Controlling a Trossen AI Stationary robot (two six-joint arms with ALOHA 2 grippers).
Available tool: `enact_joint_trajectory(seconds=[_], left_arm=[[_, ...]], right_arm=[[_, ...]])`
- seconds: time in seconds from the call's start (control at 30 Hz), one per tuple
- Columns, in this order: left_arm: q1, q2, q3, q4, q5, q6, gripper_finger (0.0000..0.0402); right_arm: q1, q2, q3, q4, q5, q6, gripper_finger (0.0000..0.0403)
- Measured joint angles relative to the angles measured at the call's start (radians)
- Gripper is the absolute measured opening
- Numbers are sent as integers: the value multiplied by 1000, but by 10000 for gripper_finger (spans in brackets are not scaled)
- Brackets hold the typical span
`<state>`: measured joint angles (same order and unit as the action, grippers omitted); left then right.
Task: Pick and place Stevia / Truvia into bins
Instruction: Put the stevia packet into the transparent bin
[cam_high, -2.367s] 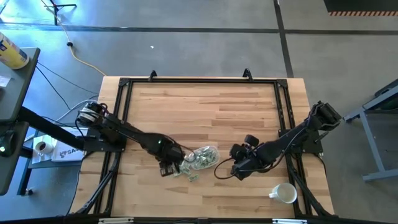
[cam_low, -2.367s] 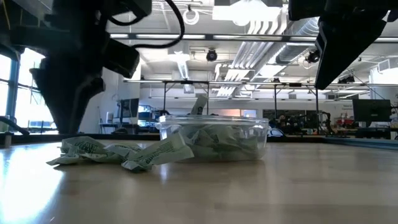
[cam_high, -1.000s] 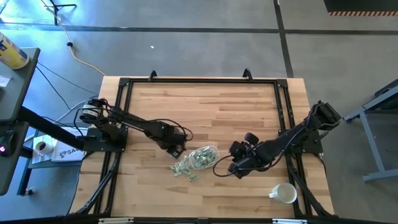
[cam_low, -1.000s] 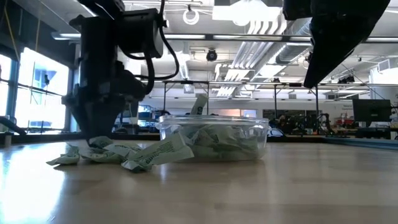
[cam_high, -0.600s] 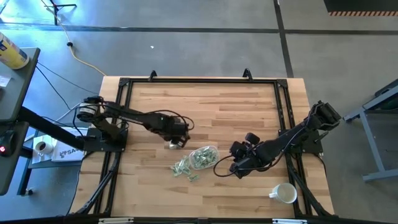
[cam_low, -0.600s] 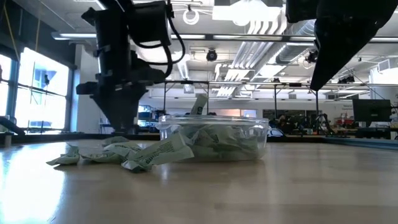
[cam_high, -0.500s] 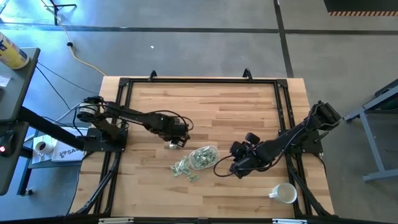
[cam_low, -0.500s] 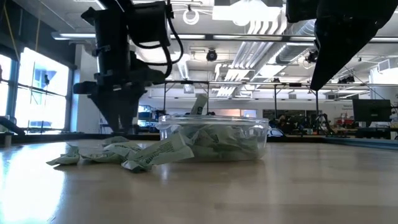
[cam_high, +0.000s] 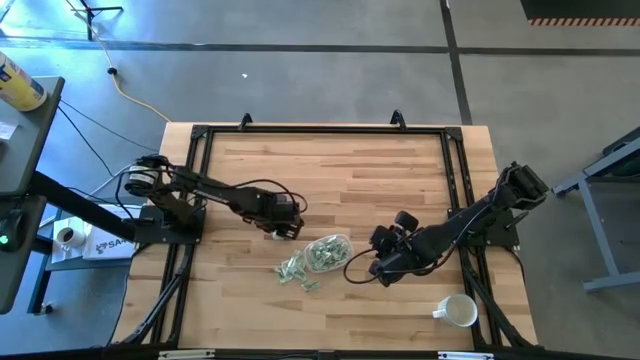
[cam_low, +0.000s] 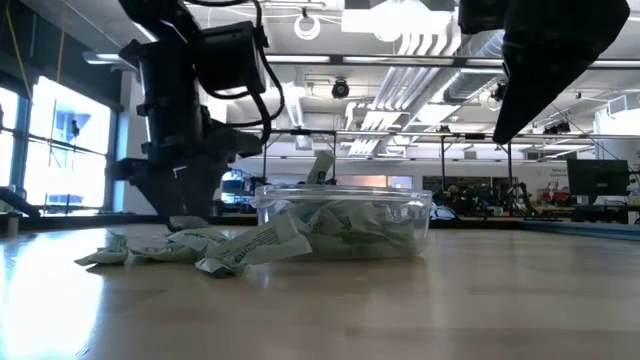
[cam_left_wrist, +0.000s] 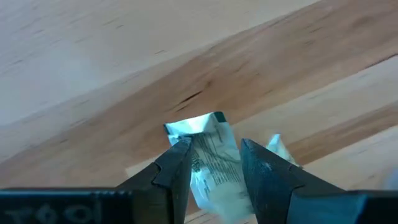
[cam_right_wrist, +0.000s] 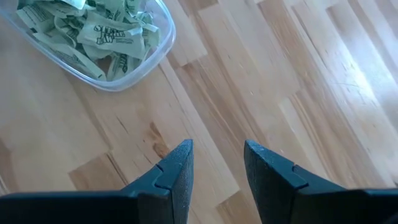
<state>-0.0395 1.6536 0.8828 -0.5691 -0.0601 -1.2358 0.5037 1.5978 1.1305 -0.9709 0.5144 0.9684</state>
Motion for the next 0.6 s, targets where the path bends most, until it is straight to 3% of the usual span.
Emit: enact_joint_trajectory(seconds=[0.27, 0.4, 0.53, 0.6], left_arm=[[-2, 26, -22, -1, -60, 68, 158], [4, 30, -26, -23, -158, 137, 104], [33, 30, -22, -8, -166, 212, 34], [53, 24, -5, -11, -164, 251, 21]], right_arm=[[0, 0, 0, -26, 0, 20, 134], [0, 0, 0, -35, 0, 23, 134], [0, 0, 0, -35, 3, 26, 134], [0, 0, 0, -35, 23, 39, 134]])
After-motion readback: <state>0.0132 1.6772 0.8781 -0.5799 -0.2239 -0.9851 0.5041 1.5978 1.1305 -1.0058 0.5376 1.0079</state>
